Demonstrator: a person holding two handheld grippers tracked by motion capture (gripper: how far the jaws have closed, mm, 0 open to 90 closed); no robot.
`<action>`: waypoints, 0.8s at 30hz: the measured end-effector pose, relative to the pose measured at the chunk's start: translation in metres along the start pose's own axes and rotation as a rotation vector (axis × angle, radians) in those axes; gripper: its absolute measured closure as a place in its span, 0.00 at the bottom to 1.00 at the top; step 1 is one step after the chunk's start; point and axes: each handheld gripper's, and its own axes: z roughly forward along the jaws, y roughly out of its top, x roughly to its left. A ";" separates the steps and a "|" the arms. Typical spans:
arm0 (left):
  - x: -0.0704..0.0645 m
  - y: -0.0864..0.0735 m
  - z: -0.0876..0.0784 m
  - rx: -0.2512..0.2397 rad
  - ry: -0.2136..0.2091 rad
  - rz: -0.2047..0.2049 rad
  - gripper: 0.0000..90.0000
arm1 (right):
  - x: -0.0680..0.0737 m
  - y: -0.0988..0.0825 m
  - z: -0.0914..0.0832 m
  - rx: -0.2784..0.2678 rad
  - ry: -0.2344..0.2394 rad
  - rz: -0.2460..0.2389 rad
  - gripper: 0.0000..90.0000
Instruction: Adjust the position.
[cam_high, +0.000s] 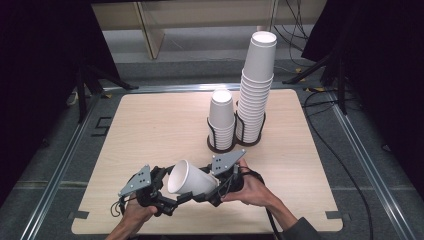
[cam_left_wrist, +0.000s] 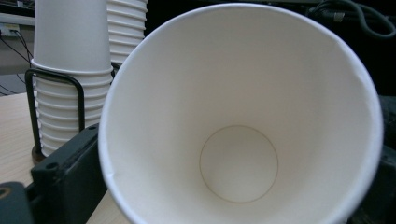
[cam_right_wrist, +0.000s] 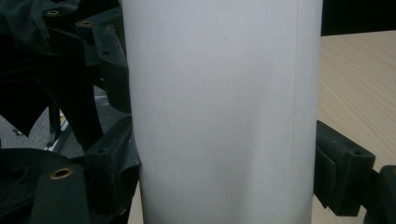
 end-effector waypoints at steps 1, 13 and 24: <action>-0.001 0.000 0.000 -0.004 0.000 -0.005 0.03 | -0.001 0.000 0.001 -0.006 0.003 -0.011 0.24; -0.002 0.004 -0.001 -0.035 -0.031 -0.020 0.11 | 0.000 -0.003 0.005 -0.023 0.044 0.023 0.23; -0.003 0.013 -0.007 0.034 0.046 0.071 0.13 | 0.003 0.002 -0.009 0.080 -0.079 -0.003 0.17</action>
